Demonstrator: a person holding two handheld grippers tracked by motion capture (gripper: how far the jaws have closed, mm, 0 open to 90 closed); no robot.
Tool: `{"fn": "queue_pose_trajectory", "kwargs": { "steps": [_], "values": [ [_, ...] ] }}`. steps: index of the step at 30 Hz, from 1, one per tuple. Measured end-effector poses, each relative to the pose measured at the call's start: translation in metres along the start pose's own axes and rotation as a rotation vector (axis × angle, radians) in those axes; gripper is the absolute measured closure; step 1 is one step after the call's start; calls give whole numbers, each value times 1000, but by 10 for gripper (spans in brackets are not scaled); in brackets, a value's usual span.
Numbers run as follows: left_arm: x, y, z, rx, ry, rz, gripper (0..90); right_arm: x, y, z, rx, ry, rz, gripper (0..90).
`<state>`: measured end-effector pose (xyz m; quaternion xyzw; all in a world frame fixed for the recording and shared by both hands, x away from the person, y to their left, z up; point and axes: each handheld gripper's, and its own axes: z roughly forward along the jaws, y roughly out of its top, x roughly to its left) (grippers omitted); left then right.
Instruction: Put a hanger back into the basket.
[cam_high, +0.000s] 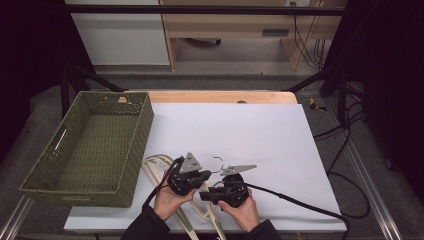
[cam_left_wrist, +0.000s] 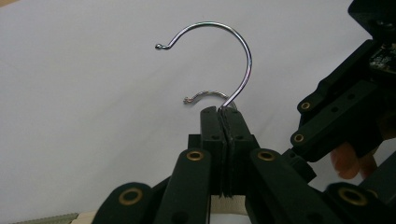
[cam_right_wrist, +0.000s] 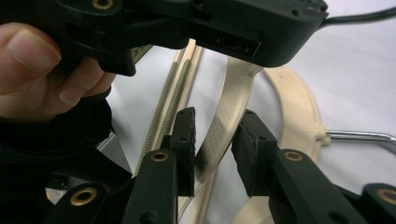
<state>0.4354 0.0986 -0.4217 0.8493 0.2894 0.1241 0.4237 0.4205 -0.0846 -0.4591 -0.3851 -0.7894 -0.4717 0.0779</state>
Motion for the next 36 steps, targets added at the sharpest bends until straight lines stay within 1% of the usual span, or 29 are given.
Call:
{"fn": "queue_pose_trajectory", "kwargs": {
  "steps": [1, 4, 5, 9, 13, 14, 15, 16, 17, 18, 19, 20, 21, 22, 23, 25, 26, 27, 28, 29, 30, 31, 32, 33, 34, 35, 36],
  "values": [
    [0, 0, 0, 0, 1, -1, 887, 0, 0, 0, 2, 0, 4, 711],
    [-1, 0, 1, 0, 0, -5, 887, 0, 1, 0, 12, 0, 36, 721],
    [0, 0, 0, -1, 1, -1, 887, -1, 1, 0, 14, 3, 37, 725],
    [0, 0, -2, -5, 0, -5, 886, 0, 2, -1, 12, 13, 68, 740],
    [-1, 1, -5, -9, -1, -4, 882, 1, 3, -2, 4, 22, 79, 755],
    [-1, 2, -9, -17, -7, -5, 879, 2, 3, -3, 2, 30, 88, 761],
    [0, 3, -12, -22, -13, -7, 877, 2, 3, -4, -4, 35, 88, 767],
    [0, 3, -12, -22, -13, -7, 867, 3, 4, -5, -11, 37, 89, 772],
    [1, 4, -17, -28, -19, -5, 859, 4, 4, -6, -16, 45, 93, 778],
    [1, 4, -17, -28, -19, -5, 846, 4, 4, -6, -16, 45, 93, 778],
    [1, 4, -21, -33, -19, 1, 846, 4, 5, -7, -19, 48, 96, 783],
    [1, 5, -24, -37, -23, 4, 810, 5, 5, -9, -21, 58, 99, 792],
    [4, 6, -32, -64, -24, -3, 763, 6, 6, -11, -24, 73, 106, 802],
    [6, 6, -38, -79, -34, -8, 741, 7, 7, -12, -29, 79, 105, 807],
    [8, 7, -43, -96, -46, -14, 697, 7, 8, -14, -31, 86, 101, 814],
    [12, 9, -54, -118, -71, -17, 667, 8, 9, -17, -37, 94, 105, 827],
    [12, 9, -54, -118, -71, -17, 649, 8, 9, -17, -37, 94, 105, 827],
    [16, 9, -65, -156, -73, -21, 612, 10, 11, -22, -48, 98, 115, 848],
    [19, 10, -71, -164, -71, -30, 570, 11, 12, -23, -53, 97, 119, 854],
    [21, 10, -74, -167, -70, -33, 489, 12, 13, -26, -61, 98, 114, 861],
    [21, 10, -74, -167, -70, -33, 452, 12, 13, -26, -61, 98, 114, 861],
    [25, 8, -82, -178, -70, -36, 408, 13, 14, -30, -61, 98, 111, 864],
    [25, 8, -82, -178, -70, -36, 375, 13, 14, -30, -61, 98, 111, 864],
    [27, 7, -84, -176, -70, -36, 339, 13, 16, -34, -57, 93, 99, 864],
    [29, 6, -86, -173, -69, -39, 339, 13, 16, -34, -57, 93, 99, 864],
    [33, 5, -89, -180, -63, -41, 320, 13, 16, -36, -59, 93, 84, 864],
    [34, 4, -90, -174, -64, -43, 261, 14, 18, -41, -50, 85, 57, 865]
  ]
}}
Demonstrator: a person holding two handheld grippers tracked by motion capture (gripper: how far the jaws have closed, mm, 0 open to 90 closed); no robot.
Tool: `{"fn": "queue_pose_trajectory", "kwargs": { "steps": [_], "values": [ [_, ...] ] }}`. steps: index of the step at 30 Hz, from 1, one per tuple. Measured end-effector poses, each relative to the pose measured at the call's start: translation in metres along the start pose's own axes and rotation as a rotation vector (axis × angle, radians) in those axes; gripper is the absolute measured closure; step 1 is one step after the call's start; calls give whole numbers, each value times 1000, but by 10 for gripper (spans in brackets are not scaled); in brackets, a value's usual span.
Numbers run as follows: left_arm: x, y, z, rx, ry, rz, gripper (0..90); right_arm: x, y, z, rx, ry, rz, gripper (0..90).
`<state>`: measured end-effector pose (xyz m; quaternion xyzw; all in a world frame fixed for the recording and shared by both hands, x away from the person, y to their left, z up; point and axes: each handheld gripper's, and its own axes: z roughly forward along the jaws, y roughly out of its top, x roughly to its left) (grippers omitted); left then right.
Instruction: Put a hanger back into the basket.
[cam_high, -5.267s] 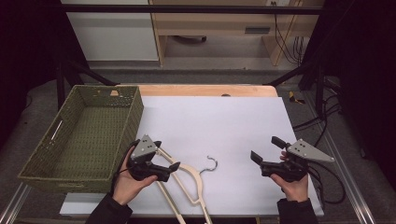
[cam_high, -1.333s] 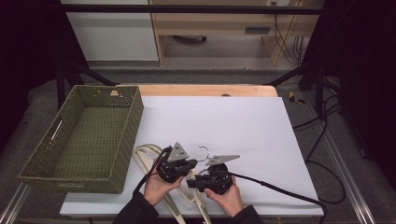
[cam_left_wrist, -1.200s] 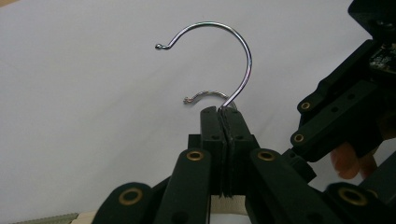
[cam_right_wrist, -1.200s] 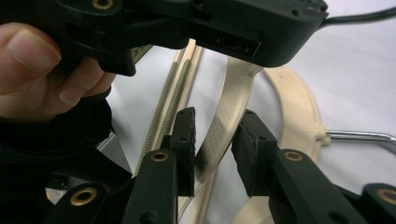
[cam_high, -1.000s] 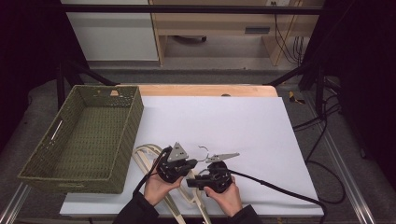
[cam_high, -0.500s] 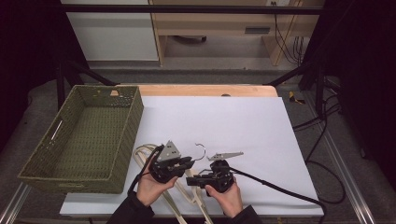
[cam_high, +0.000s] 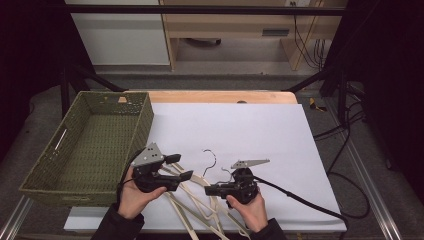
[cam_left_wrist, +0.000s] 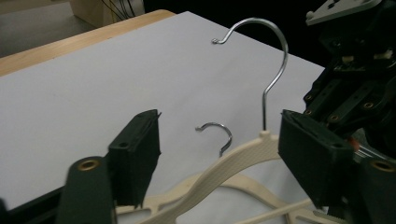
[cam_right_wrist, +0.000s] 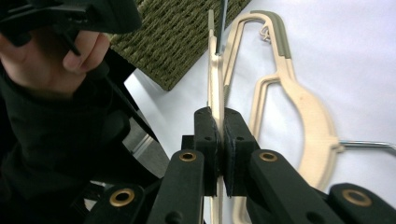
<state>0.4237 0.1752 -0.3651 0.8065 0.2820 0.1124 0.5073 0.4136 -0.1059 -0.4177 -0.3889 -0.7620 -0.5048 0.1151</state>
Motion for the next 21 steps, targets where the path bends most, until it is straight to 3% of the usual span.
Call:
{"fn": "queue_pose_trajectory", "kwargs": {
  "steps": [5, 10, 15, 18, 21],
  "values": [
    [2, 0, 2, 38, -36, 17, 159, 1, 6, -16, 26, -4, -113, 864],
    [-4, -1, 12, 89, -76, 66, 142, 1, 10, -30, 46, 31, -184, 864],
    [-11, -4, 23, 157, -145, 98, 233, 3, 9, -35, 72, 73, -243, 865],
    [-14, -6, 29, 201, -188, 128, 346, 3, 9, -36, 79, 89, -260, 865],
    [-15, -6, 32, 225, -214, 117, 443, 4, 9, -37, 90, 105, -278, 864]
  ]
}}
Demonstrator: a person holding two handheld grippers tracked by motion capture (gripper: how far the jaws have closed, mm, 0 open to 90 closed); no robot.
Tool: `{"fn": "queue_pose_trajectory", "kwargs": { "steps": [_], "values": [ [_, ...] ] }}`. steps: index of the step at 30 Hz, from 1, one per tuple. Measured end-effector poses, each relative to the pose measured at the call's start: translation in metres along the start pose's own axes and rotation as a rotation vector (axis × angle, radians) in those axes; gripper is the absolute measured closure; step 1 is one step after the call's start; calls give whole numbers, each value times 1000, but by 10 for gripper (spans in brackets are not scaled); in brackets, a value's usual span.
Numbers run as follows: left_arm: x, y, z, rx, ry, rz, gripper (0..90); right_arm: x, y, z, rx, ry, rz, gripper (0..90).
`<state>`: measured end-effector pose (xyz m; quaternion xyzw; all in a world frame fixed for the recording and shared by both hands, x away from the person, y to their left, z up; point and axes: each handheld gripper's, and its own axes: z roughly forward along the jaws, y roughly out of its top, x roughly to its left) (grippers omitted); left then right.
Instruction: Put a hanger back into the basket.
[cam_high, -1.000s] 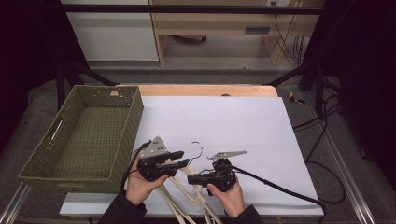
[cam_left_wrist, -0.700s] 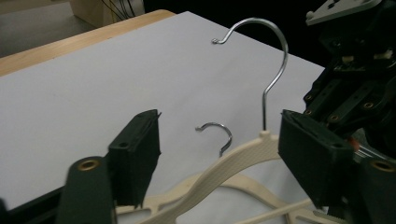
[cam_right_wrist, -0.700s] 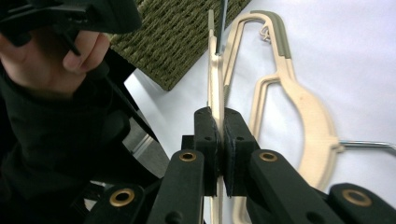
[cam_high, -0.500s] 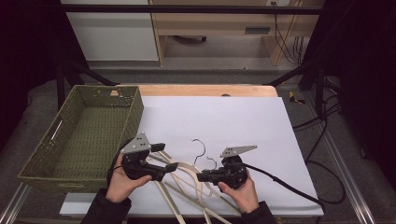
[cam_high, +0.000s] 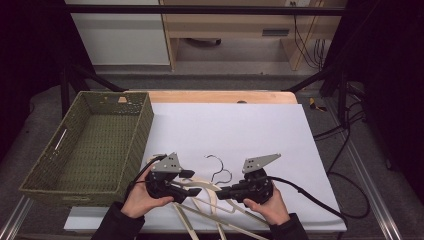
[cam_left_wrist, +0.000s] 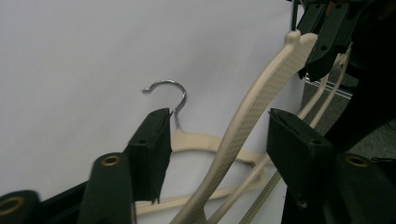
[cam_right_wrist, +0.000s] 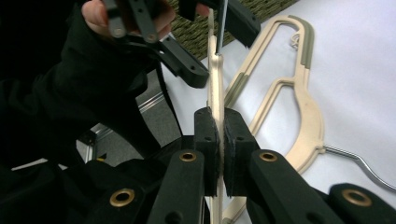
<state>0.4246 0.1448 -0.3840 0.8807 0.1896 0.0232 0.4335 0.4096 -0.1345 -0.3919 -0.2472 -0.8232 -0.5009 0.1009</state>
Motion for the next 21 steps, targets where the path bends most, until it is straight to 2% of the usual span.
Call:
{"fn": "queue_pose_trajectory", "kwargs": {
  "steps": [2, 5, 7, 10, 12, 15, 19, 21],
  "values": [
    [1, 0, 1, 11, -14, -4, 518, 1, 0, 0, 4, 11, -7, 864],
    [0, 0, 1, 25, -40, -1, 652, 1, 0, -1, 9, 2, -17, 864],
    [-3, 1, 1, 47, -40, 12, 678, 0, 0, -1, 17, 3, -24, 862],
    [-5, 2, -1, 53, -40, 32, 714, 0, 0, -1, 15, -13, -37, 840],
    [-7, 2, -3, 43, -78, 28, 764, 1, 0, -2, -2, -62, -44, 793],
    [-12, 4, -4, 40, -105, 36, 818, 2, 0, -5, -25, -112, -66, 727],
    [-18, 6, -4, 28, -98, 49, 847, 3, -1, -7, -49, -161, -111, 652],
    [-20, 7, -5, 18, -87, 45, 851, 4, -1, -9, -59, -162, -114, 612]
  ]
}}
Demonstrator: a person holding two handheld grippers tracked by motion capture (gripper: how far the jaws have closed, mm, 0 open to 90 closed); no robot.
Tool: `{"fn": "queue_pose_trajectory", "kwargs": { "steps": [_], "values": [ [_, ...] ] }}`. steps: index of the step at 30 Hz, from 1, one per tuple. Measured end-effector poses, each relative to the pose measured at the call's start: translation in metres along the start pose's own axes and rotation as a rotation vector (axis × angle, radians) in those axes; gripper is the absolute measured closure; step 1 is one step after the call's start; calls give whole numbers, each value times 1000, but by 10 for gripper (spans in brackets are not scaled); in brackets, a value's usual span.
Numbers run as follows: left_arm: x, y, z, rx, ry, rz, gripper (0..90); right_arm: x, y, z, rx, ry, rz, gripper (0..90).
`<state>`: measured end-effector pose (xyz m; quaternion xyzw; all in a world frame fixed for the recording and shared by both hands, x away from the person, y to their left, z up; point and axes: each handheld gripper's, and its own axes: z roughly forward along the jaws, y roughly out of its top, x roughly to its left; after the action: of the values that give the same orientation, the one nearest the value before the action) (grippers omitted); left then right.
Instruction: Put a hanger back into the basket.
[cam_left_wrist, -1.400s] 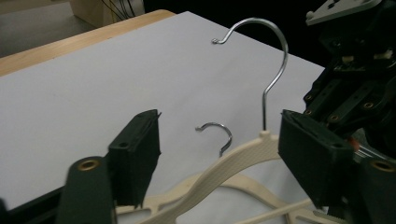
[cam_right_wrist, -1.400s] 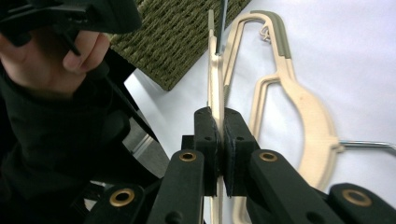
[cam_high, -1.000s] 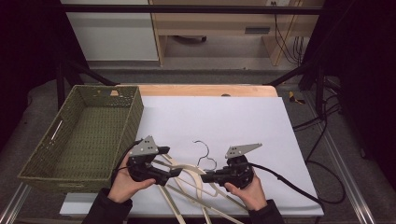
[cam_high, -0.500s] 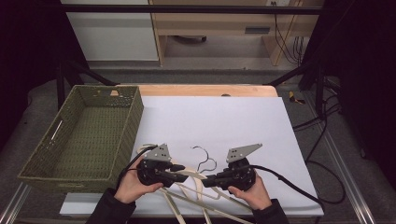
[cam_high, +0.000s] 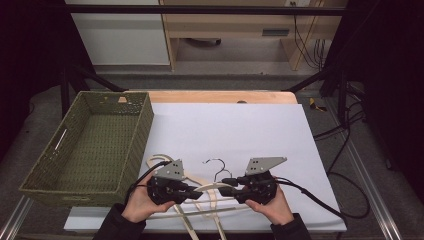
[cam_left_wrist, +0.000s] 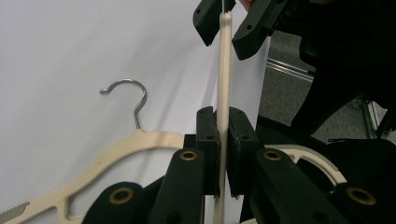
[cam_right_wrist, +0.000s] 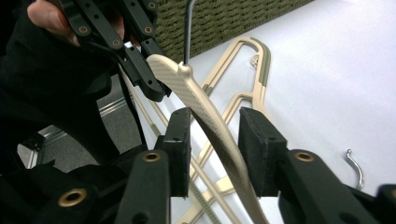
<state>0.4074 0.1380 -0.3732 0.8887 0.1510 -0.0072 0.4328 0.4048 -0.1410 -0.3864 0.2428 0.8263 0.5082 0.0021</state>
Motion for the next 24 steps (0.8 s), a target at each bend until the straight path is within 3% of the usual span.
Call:
{"fn": "queue_pose_trajectory", "kwargs": {
  "steps": [7, 14, 21, 24],
  "values": [
    [1, 0, -13, -78, 117, -44, 853, 1, -1, -14, -101, -120, -51, 363],
    [1, 1, -38, -193, 239, -66, 853, -13, -10, -34, -172, -246, 9, 200],
    [0, 7, -72, -276, 305, -45, 851, -26, -18, -47, -219, -349, 49, 97],
    [1, 11, -86, -307, 335, -36, 851, -29, -20, -51, -215, -396, 60, 71]
  ]
}}
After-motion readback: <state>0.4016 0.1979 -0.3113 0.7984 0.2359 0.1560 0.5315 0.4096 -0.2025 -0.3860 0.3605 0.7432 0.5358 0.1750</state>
